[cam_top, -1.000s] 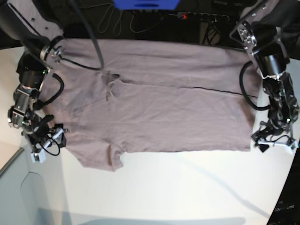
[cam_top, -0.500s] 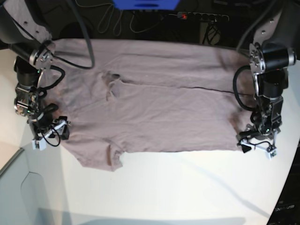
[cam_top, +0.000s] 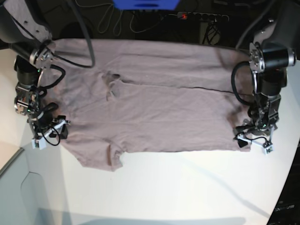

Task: Layout the t-shirt on the table in an organized manner, then fold the t-shirt properly
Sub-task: 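Move both grippers down along the shirt sides and grasp the side edges, then lift the grasped edges with both grippers and fold the shirt over itself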

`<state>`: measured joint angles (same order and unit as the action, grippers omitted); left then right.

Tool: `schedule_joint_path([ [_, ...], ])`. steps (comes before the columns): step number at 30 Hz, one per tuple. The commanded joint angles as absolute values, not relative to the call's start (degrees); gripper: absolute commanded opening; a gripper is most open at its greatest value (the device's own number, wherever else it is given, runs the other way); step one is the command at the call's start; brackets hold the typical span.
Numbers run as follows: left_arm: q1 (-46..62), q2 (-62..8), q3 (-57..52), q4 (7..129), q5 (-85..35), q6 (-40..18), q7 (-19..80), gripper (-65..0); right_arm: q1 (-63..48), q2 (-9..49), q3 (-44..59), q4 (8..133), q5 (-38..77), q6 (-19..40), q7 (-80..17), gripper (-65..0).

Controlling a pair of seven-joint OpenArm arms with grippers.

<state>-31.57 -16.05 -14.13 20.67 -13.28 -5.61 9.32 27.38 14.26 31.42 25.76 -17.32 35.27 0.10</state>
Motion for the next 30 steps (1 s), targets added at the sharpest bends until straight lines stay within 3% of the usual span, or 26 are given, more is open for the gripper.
schedule_joint_path([
  [1,-33.01,-16.31,-14.11,21.14,-13.76,-7.34,9.45,-14.8,28.00,14.55,31.25,26.15,-17.36,34.95,-0.48,-39.4],
  [3,-33.01,-16.31,-14.11,21.05,-13.49,-8.66,9.45,-15.3,27.91,14.55,31.25,26.15,-17.36,34.95,-0.48,-39.5],
  [5,-33.01,-16.31,-14.11,21.05,-13.49,-8.66,9.45,-21.7,27.91,14.55,31.25,26.15,-17.36,34.95,-0.48,-39.5],
  [10,-32.92,-16.31,-14.46,21.05,-13.76,-8.66,9.45,-47.8,27.91,14.55,31.25,26.15,-17.36,34.95,-0.48,-39.9],
  [13,-32.92,-16.31,-14.46,21.05,-13.76,-8.57,9.54,-64.9,27.91,14.55,31.25,26.15,-17.36,34.95,-0.48,-45.2],
  [17,-32.92,-16.40,-14.55,21.49,-13.85,-8.57,9.89,-64.8,27.91,14.55,31.25,26.15,-17.36,34.95,-0.48,-55.5],
  [23,-32.92,-16.48,-14.64,25.01,-15.96,-8.92,14.02,-65.0,28.26,14.55,31.25,26.51,-17.36,34.95,-0.48,-65.0],
  [30,-26.68,-16.57,-14.64,37.58,-20.79,-8.66,19.56,-65.0,26.15,13.58,31.25,34.42,-17.36,34.95,-0.57,-65.0],
])
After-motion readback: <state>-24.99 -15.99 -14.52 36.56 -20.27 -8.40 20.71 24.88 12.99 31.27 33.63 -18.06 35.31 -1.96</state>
